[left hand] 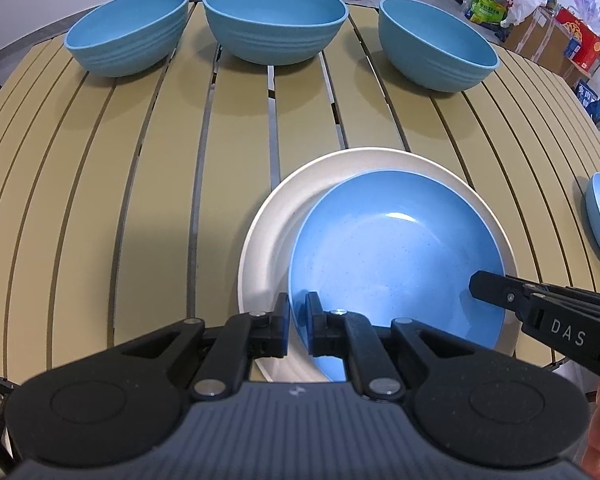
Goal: Organize plates and bowls
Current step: 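Carry the blue plate with both grippers and lower it onto the cream plate, then open both grippers to release the blue plate rim, then lift both grippers away from the stacked plates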
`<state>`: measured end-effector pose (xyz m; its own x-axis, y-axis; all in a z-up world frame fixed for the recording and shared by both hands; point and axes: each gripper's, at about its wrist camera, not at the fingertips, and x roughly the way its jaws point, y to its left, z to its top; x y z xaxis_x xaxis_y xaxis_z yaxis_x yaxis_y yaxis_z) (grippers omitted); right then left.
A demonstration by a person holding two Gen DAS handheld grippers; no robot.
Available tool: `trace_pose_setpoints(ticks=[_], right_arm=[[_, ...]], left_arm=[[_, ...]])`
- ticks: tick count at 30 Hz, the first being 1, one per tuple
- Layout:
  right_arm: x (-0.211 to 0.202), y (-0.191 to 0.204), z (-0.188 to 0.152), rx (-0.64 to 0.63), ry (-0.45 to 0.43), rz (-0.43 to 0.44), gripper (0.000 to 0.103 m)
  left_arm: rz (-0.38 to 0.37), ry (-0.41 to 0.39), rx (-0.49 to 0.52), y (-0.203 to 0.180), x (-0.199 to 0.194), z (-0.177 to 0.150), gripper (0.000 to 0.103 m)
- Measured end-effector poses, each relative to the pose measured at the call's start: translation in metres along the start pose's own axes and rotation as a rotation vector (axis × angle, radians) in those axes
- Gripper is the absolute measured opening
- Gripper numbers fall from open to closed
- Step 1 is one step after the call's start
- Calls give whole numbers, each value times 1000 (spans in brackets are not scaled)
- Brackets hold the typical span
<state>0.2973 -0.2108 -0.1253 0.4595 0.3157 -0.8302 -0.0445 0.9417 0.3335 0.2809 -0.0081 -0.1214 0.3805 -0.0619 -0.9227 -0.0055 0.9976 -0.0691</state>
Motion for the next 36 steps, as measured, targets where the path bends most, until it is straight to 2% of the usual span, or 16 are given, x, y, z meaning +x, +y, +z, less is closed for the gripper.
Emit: trace_pose_setpoints(ticks=[11,13,16,22,23,26,27,29,31,33,34,36], right_arm=[[3,0,0,0,3,-5,7],[3,-1,1,3,3,-5,10],[1,-2,1,4,-5,-7,11],[-5,-2,3,3,-24,6,20],[-7,-2,3,1,-28,7,21],[-13,-1,2,-5,-45,12,31],[-16,0,2,-8,-52,13,38],[-22,1,2,-15,-69,15,48],[-28,2,1,-21,-87,18,63],[-35,2,1,-24,-103,19,75],[-37,2,0,-24,-110,21,82],[-42,2,0,-25,-120,22,88]], left_arm=[[7,-11,12,-2,0,0,10],[12,-11,17,-2,0,-1,14],[13,-19,12,-1,-2,0,35],[-5,-61,14,0,-13,1,49],[-6,-69,14,0,-16,1,55],[-12,-98,13,3,-25,0,63],[-20,-108,9,4,-29,0,70],[-27,-133,6,6,-36,-1,78],[-28,-162,9,7,-45,-4,83],[-33,-182,5,9,-52,-5,95],[-36,-193,3,10,-55,-6,97],[-37,-214,3,11,-61,-9,103]])
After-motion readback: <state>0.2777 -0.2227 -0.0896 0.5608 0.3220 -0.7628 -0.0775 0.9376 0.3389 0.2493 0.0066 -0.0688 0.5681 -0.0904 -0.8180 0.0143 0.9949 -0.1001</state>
